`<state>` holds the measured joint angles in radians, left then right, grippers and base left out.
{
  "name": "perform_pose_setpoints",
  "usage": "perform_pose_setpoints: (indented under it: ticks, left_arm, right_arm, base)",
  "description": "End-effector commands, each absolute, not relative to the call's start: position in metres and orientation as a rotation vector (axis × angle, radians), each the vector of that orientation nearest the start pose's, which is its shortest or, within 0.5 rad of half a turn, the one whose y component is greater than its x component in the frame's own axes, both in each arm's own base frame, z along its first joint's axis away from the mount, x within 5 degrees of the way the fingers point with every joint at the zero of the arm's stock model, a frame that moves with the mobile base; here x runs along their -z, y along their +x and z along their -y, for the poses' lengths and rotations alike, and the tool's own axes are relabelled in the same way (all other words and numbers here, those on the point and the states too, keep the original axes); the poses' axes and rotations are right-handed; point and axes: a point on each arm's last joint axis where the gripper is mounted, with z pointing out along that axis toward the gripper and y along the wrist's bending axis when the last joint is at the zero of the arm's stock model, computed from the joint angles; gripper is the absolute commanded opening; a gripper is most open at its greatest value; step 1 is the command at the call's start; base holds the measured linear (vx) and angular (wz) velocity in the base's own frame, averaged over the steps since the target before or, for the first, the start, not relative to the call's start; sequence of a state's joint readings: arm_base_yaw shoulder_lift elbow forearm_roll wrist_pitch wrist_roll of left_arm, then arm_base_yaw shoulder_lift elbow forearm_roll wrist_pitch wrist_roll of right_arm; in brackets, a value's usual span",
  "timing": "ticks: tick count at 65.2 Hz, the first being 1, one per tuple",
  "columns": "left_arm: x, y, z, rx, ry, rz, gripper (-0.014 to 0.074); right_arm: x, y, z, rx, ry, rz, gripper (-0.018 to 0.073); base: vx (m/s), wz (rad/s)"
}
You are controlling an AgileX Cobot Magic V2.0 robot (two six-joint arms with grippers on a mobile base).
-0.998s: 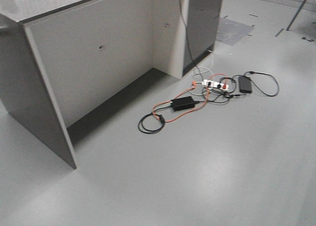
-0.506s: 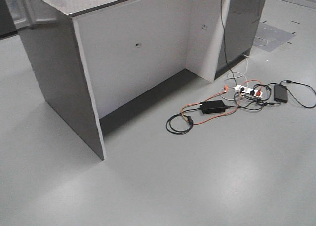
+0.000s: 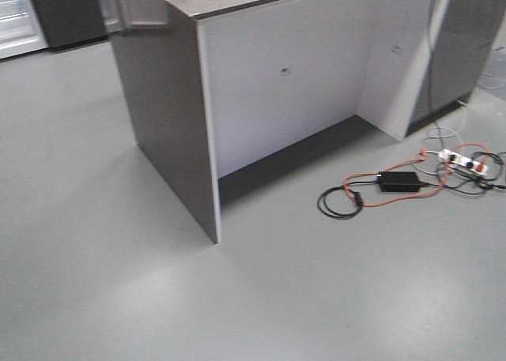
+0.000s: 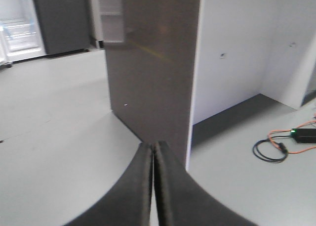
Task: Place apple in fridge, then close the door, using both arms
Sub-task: 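Turn the base away from the countertop holding the apple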
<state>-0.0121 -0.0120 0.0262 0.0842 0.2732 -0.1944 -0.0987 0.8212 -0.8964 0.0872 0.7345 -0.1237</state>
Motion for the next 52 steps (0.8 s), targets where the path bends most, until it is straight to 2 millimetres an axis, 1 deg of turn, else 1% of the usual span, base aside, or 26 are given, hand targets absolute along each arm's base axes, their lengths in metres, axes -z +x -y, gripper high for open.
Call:
perform_pose_setpoints:
  ticks: [1,17,52]
  left_arm:
    - [-0.1809,0.0556,-0.0007,0.088,-0.104,-1.701,-0.0006]
    - [-0.1809,0.0556,-0.0007,0.088,-0.104,-1.701,-0.0006]
    - [-0.1809,0.0556,-0.0007,0.088,-0.104,-1.701,-0.0006]
  right_arm:
    - [-0.3855,0.1582,0.0105,0.044,0.004,-2.027,0.0215]
    - [-0.3855,0.1582,0.0105,0.044,0.004,-2.027,0.0215]
    - [-0.3855,0.1582,0.0105,0.045,0.004,-2.027,0.0215]
  base:
    - [-0.08,0.42]
    - [-0.08,0.39]
    - [-0.05,0.29]
